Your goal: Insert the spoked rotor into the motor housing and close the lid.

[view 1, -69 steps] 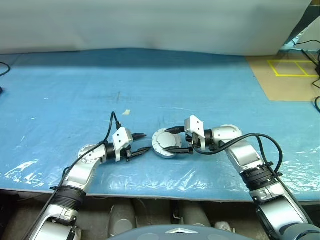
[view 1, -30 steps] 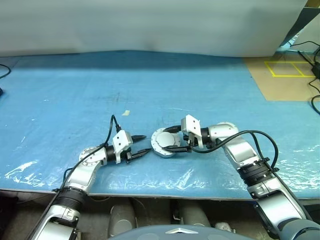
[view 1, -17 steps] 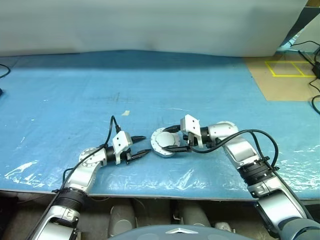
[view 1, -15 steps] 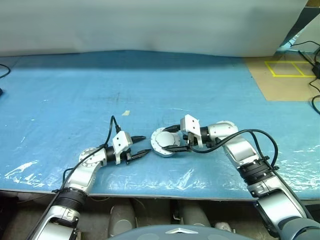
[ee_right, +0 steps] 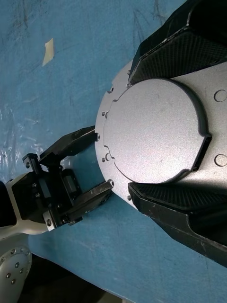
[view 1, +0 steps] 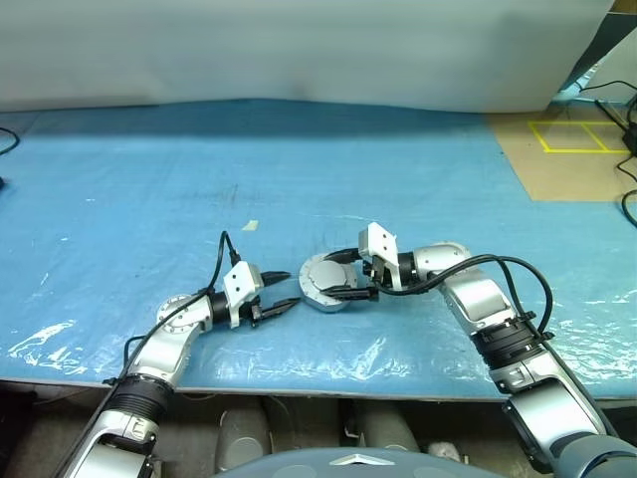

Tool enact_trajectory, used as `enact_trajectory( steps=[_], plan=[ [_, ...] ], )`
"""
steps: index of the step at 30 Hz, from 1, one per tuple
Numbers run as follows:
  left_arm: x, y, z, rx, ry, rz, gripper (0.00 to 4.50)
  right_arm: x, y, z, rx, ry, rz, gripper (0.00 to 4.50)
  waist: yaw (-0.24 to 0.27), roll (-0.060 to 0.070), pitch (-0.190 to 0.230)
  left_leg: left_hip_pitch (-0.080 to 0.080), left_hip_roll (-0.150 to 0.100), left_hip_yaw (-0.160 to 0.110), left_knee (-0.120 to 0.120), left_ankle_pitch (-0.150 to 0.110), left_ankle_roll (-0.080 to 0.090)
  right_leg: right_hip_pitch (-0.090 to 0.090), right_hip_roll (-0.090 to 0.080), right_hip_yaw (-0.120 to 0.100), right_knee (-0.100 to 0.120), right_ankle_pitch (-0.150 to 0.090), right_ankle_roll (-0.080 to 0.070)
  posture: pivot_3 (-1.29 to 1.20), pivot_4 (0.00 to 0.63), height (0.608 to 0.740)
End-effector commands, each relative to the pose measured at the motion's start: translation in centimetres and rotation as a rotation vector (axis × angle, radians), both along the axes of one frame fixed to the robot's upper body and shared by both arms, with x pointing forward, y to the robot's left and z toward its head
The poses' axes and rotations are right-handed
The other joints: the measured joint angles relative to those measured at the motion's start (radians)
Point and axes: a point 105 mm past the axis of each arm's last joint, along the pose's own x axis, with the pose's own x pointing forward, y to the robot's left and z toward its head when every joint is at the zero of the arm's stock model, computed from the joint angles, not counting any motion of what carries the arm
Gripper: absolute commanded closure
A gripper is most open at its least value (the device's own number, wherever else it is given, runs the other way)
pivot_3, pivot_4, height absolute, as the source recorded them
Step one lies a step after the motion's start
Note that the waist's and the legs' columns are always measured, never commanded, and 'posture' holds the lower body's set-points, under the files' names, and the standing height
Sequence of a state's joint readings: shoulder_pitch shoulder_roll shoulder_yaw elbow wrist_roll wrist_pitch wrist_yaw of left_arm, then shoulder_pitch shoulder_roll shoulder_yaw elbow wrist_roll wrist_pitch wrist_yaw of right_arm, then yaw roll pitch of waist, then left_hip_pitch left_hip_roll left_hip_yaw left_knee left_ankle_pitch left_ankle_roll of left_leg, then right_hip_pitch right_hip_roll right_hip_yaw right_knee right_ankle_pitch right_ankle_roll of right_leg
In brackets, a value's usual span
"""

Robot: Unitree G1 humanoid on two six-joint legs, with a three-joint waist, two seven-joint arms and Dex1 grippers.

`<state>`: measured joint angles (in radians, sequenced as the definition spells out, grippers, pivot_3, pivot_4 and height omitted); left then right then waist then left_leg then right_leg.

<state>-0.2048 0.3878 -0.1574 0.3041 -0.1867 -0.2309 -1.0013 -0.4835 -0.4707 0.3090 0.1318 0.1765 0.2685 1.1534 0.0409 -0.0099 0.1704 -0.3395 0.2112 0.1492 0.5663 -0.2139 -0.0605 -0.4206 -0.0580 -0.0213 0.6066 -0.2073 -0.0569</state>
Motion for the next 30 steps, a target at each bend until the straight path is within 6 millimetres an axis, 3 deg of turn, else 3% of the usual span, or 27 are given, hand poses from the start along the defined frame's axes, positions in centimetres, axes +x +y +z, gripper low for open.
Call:
enact_trajectory(
  steps=[1, 17, 23, 26, 30],
  plan=[
    [0.2, 0.0, 0.8, -0.01, -0.03, -0.002, 1.77, 0.4, -1.4, -2.6, -0.119, 0.037, -0.072, 1.54, 0.0, 0.0, 0.0, 0.0, 0.0, 0.0, 0.0, 0.0, 0.0, 0.0, 0.0, 0.0, 0.0, 0.0, 0.0, 0.0, 0.15, 0.74],
    [0.2, 0.1, 1.1, -0.011, -0.04, 0.006, 1.77, 1.3, -2.5, -3.9, -0.223, -0.006, -0.125, 1.54, 0.001, 0.0, 0.0, 0.004, 0.0, 0.0, -0.001, 0.001, -0.001, 0.003, 0.0, 0.001, 0.0, -0.004, 0.007, 0.0, 0.15, 0.74],
    [2.6, 0.0, 3.9, -0.176, -0.015, 0.126, 1.77, 1.1, -2.6, -4.3, -0.223, 0.003, -0.126, 1.54, 0.003, 0.0, 0.0, 0.004, -0.001, 0.0, -0.001, 0.001, -0.001, 0.003, 0.0, 0.001, 0.0, -0.004, 0.007, 0.0, 0.15, 0.74],
    [2.7, -0.8, 4.7, -0.215, 0.015, 0.078, 2.46, 1.1, -2.6, -4.2, -0.224, -0.002, -0.131, 1.54, 0.004, 0.0, 0.0, 0.004, -0.002, 0.0, -0.001, 0.001, -0.001, 0.003, -0.001, 0.001, 0.0, -0.004, 0.007, 0.0, 0.15, 0.74],
    [2.6, -1.1, 5.5, -0.23, 0.009, 0.052, 3.83, 1.2, -2.6, -4.2, -0.224, -0.008, -0.138, 1.54, 0.001, 0.0, 0.0, 0.005, -0.002, 0.0, -0.001, 0.001, -0.001, 0.003, -0.001, 0.002, 0.0, -0.004, 0.007, 0.0, 0.15, 0.74]
  ],
)
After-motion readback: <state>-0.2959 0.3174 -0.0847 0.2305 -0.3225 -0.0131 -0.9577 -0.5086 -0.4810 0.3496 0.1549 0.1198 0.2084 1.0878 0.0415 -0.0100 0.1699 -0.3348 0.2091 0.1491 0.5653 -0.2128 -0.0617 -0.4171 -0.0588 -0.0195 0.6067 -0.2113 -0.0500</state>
